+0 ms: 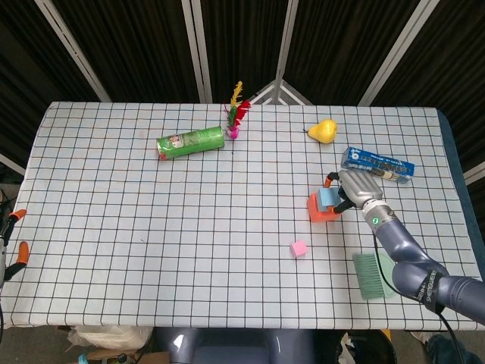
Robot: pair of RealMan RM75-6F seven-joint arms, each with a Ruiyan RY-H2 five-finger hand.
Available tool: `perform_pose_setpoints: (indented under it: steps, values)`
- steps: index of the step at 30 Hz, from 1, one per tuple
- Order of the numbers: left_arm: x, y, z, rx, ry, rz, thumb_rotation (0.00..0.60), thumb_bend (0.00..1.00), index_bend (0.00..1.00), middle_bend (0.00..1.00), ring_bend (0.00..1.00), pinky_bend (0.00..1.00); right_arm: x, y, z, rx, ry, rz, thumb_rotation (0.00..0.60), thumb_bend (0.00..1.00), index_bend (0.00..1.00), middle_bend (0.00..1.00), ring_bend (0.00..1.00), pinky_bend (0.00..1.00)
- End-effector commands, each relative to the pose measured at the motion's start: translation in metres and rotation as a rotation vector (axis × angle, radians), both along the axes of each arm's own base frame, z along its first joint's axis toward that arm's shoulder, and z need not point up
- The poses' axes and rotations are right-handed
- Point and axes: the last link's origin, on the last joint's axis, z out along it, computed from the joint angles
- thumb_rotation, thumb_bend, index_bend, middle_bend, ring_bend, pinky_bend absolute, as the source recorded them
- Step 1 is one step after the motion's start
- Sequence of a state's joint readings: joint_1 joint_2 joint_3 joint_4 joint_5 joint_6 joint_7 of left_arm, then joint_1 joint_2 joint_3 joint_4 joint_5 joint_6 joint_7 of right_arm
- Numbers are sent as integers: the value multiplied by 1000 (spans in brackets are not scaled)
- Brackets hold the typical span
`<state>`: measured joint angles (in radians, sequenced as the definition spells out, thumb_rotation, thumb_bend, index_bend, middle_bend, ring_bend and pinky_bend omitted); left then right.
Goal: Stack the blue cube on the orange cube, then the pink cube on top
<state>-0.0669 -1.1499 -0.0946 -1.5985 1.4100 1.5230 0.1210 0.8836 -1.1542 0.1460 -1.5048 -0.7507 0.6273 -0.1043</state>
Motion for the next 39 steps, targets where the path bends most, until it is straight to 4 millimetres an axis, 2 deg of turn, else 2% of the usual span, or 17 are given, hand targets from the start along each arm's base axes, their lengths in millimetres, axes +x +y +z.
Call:
perform_pose_setpoints:
  steps: [1,14,16,23,26,34,39]
  values:
    - [0,0,0,0,0,0,600,557,173,37,0,0,0,0,0,0,-3,-1,600,307,485,1000,1000,909]
    - [0,0,0,1,1,3,600,557,173,37,0,0,-5,0,-1,5,-2,-2,600,308,482,1000,1000,908]
    - [0,0,0,1,1,3,600,557,173,37,0,0,-6,1,-1,9,1,-1,600,308,438,1000,1000,908]
    - [0,0,-1,-1,2,3,600,557,173,37,0,0,-7,2,0,13,3,4,600,307,191,1000,1000,909]
    - [0,0,0,1,1,3,600,557,173,38,0,0,-8,3,1,11,2,4,600,307,122,1000,1000,909]
    - [0,0,1,2,-2,3,600,557,173,38,0,0,-12,10,6,36,30,7,600,307,108,1000,1000,909]
    - [0,0,0,-6,-3,1,600,557,173,38,0,0,-19,24,17,70,98,10,600,307,107,1000,1000,908]
